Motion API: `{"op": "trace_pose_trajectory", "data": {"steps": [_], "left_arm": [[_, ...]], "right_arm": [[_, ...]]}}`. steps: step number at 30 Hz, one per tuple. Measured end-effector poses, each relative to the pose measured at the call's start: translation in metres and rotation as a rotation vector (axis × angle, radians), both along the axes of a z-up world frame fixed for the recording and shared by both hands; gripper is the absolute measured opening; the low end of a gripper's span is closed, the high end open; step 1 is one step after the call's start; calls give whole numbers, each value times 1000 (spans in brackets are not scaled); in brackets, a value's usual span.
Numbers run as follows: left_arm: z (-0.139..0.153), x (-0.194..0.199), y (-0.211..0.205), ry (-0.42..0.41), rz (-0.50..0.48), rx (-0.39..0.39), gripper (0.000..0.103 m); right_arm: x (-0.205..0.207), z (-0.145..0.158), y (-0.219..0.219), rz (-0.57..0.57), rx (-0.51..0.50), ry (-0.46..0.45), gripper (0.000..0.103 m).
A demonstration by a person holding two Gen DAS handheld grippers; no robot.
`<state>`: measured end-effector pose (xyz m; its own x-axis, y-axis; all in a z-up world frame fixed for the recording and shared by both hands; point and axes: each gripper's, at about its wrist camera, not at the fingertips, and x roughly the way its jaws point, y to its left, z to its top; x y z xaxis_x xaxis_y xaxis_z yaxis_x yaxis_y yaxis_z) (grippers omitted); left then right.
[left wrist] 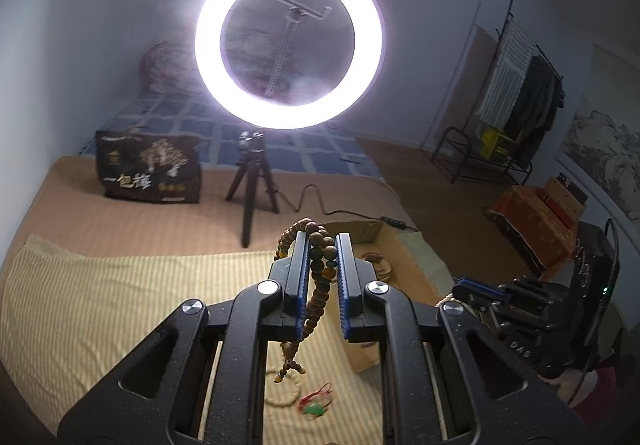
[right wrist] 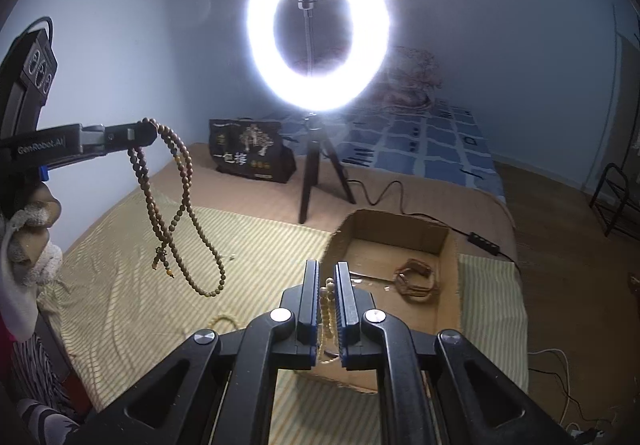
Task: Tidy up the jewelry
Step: 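Lift and carry the wooden beads over the box with the left tool while the right tool carries the pearls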
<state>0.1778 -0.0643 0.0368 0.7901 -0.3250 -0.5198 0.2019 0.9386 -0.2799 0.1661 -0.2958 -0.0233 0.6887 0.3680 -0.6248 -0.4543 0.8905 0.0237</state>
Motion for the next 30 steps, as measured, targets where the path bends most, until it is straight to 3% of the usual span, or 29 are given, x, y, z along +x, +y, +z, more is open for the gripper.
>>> {"op": "trace_pose_trajectory", "data": {"steps": [14,30], "left_arm": [[14,49,-67,-16,-96,-30,11],[-44,121,-117,96,-139,-23,11]], "right_arm": [[26,-17,-40,-63,0,25,5],[54,-56,-58,-83,10,93,5]]}}
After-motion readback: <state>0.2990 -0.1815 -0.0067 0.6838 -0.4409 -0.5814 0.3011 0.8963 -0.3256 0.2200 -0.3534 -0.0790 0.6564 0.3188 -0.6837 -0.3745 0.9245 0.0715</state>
